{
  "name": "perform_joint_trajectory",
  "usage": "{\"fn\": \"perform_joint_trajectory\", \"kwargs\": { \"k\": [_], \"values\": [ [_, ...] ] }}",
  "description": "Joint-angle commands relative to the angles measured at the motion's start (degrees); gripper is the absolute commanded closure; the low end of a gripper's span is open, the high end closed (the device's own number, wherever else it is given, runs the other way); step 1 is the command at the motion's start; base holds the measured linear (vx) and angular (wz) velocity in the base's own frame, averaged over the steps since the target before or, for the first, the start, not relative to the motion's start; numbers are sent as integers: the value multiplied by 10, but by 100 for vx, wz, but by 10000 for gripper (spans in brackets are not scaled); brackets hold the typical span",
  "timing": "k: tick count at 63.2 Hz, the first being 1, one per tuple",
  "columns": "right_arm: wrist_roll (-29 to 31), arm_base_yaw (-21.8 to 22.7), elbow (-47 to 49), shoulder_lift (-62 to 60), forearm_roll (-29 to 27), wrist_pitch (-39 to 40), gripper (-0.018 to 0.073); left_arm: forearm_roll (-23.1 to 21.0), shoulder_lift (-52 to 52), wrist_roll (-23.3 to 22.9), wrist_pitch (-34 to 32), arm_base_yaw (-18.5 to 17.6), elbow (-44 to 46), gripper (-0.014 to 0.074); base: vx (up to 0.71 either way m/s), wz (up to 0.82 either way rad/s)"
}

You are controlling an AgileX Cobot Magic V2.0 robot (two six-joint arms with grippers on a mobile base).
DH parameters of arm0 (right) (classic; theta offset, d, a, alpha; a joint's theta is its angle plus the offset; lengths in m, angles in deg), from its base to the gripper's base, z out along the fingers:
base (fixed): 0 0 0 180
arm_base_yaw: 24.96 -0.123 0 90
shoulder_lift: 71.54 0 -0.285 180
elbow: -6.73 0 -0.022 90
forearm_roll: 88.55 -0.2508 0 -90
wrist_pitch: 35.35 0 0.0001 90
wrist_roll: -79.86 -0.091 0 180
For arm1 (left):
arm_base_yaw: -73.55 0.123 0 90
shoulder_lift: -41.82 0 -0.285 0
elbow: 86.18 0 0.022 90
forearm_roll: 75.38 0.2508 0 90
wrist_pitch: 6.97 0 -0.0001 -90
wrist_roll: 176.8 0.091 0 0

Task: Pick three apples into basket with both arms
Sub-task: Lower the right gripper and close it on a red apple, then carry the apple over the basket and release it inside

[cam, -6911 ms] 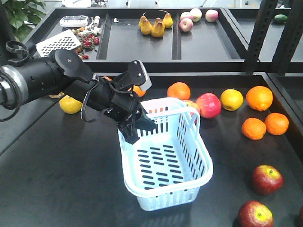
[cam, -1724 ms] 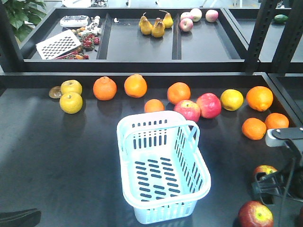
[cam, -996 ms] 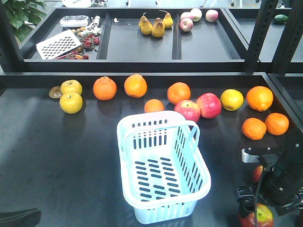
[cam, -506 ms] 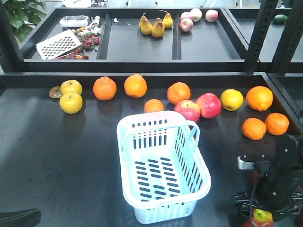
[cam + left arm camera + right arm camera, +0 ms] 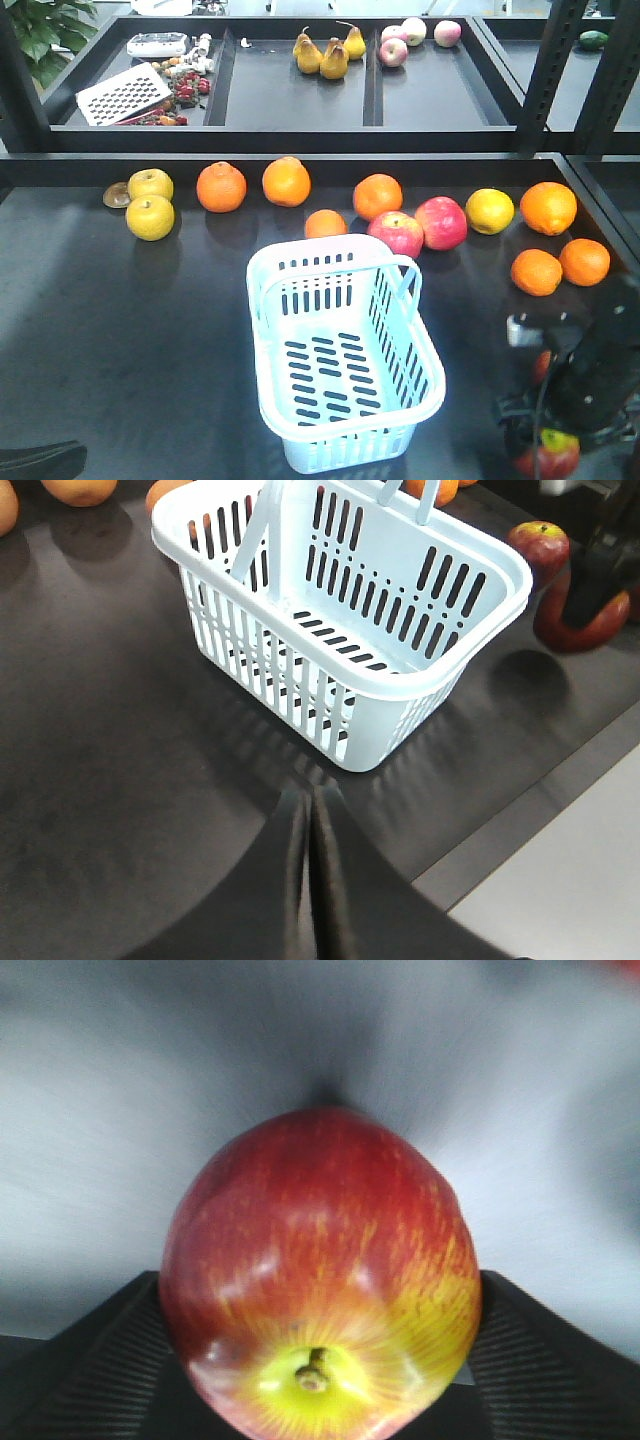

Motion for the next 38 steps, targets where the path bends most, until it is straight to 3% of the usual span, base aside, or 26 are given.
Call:
{"fn": "perform_joint_trajectory", "kwargs": {
  "k": [1,11,20,29,38],
  "values": [
    [6,3,11,-88,-2,-7,573,-16,1,-5,-31,1,14,603,0,0],
    [34,3,11,-206,-37,-20,568,-16,1,-5,-31,1,14,603,0,0],
    [109,-16,11,-285,-150,-44,565,-16,1,-5,-32,1,14,603,0,0],
    [166,-83,11,-303,-263,-16,564,-16,1,-5,-33,1,14,603,0,0],
    [169,-158,11,-270,-279,82,561,-16,1,-5,-33,1,14,603,0,0]
  ]
}}
